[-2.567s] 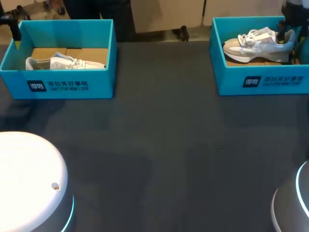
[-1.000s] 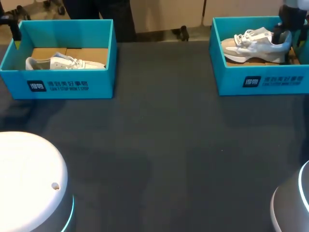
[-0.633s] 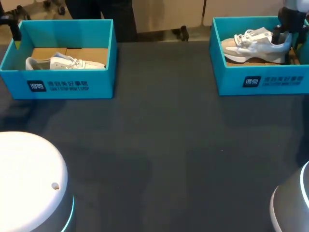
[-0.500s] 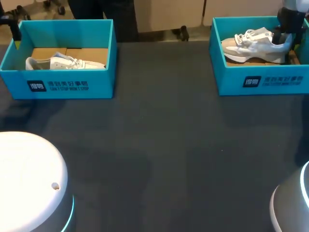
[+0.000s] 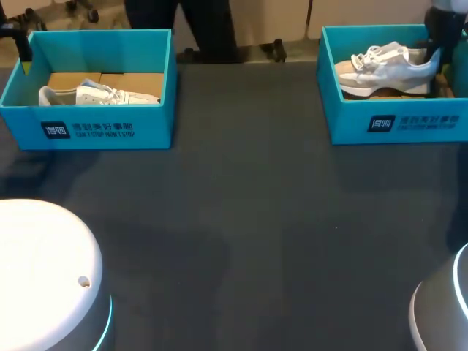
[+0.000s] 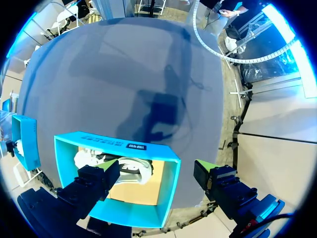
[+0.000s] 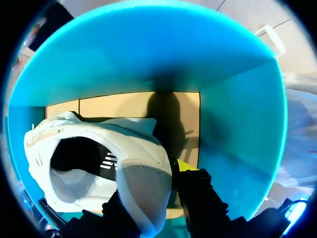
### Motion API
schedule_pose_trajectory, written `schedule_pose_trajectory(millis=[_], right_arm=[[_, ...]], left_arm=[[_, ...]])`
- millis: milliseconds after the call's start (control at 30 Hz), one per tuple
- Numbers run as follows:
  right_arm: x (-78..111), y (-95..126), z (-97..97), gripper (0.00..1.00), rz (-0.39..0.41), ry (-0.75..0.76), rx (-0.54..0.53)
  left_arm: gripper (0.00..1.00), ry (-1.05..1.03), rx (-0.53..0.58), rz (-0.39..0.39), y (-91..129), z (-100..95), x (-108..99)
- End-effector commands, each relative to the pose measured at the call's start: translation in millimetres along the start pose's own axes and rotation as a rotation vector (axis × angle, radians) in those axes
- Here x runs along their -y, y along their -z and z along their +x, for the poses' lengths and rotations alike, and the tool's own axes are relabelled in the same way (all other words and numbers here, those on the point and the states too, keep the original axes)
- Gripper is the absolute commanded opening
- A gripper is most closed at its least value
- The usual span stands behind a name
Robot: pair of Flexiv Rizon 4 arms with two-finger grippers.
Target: Take the shoe out of the shoebox, open the shoe tongue, remove and reinsert the insole, then place the shoe into the shoebox
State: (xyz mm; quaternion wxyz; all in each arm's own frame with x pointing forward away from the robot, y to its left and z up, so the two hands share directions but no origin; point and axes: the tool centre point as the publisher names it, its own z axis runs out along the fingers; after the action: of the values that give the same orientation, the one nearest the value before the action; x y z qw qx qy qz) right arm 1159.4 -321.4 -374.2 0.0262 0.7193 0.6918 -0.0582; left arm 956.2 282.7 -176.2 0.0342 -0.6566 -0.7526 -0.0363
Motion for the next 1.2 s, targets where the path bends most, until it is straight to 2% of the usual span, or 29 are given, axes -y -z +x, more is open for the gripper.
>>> schedule_pose_trajectory(millis=[33,233,700,800,933,1200], right_arm=[[1.4,13,-2.8,0.0,0.001,-0.006,0.001],[3.4,39,-9.2,0.0,-0.028,-0.02,0.012],[29.8,163,-32.3,0.0,-0.129,-0.036,0.072],[39.8,196,-34.3,0.0,-0.151,-0.022,0.085],[56.1,227,-31.4,0.0,-0.17,0.006,0.083],[90.4,272,-18.5,0.0,-0.208,0.01,0.092]], left_arm=[[1.0,-0.001,-0.003,-0.001,0,0.3,1],[1.0,-0.001,-0.003,-0.001,0,0.3,1],[1.0,-0.001,-0.003,-0.001,0,0.3,1],[1.0,-0.001,-0.003,-0.001,0,0.3,1],[1.0,-0.001,-0.003,-0.001,0,0.3,1],[1.0,-0.001,-0.003,-0.001,0,0.3,1]])
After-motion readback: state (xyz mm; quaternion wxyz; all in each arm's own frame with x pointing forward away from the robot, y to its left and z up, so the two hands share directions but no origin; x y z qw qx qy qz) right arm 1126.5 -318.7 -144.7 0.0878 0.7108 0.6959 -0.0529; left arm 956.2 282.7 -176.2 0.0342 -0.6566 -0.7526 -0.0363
